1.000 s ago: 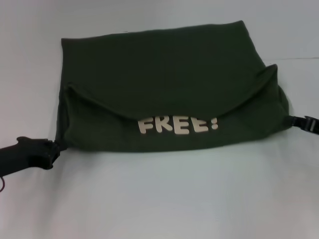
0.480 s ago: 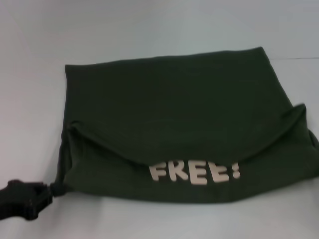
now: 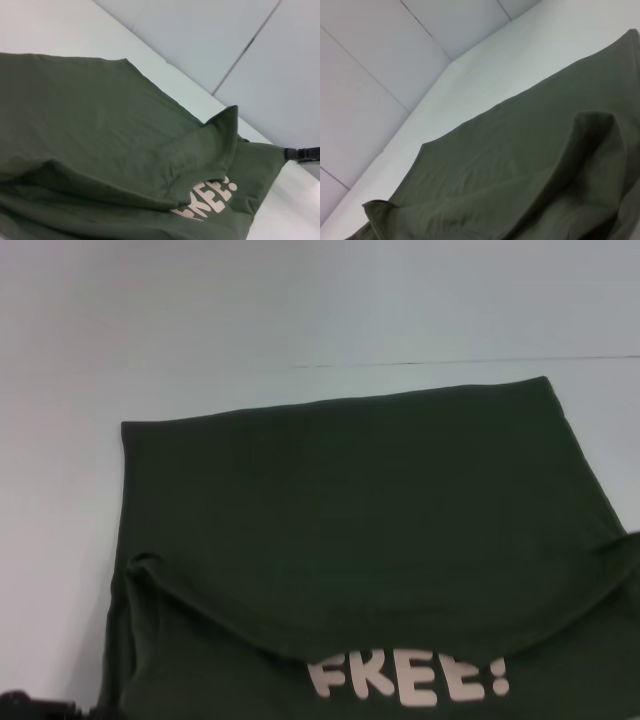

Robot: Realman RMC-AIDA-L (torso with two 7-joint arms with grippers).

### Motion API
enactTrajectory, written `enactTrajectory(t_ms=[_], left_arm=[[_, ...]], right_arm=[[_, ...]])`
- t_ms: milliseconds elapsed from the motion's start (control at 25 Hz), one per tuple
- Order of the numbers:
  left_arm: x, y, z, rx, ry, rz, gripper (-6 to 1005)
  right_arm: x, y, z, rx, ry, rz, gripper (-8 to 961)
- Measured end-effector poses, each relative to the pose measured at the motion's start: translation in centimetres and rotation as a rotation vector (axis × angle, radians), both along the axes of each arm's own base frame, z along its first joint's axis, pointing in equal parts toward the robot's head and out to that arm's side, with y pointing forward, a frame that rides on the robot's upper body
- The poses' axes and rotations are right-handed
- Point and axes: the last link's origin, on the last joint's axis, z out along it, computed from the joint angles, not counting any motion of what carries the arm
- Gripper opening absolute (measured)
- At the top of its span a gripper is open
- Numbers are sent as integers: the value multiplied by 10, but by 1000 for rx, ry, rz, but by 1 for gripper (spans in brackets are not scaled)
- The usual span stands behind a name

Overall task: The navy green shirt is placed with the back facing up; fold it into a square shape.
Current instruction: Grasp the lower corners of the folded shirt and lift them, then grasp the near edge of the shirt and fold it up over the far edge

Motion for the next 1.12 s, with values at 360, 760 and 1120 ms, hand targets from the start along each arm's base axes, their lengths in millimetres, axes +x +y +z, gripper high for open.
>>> enactTrajectory(t_ms=[360, 760, 1120], left_arm=[[-5, -20, -6, -85, -4, 31, -1], [2, -5, -7, -77, -24, -1, -2], [17, 59, 10, 55, -10, -37, -2]], right_arm=[[4, -33, 3, 1, 6, -21, 35], [0, -9, 13, 41, 11, 18, 48], [-10, 56, 41, 186, 20, 58, 60]])
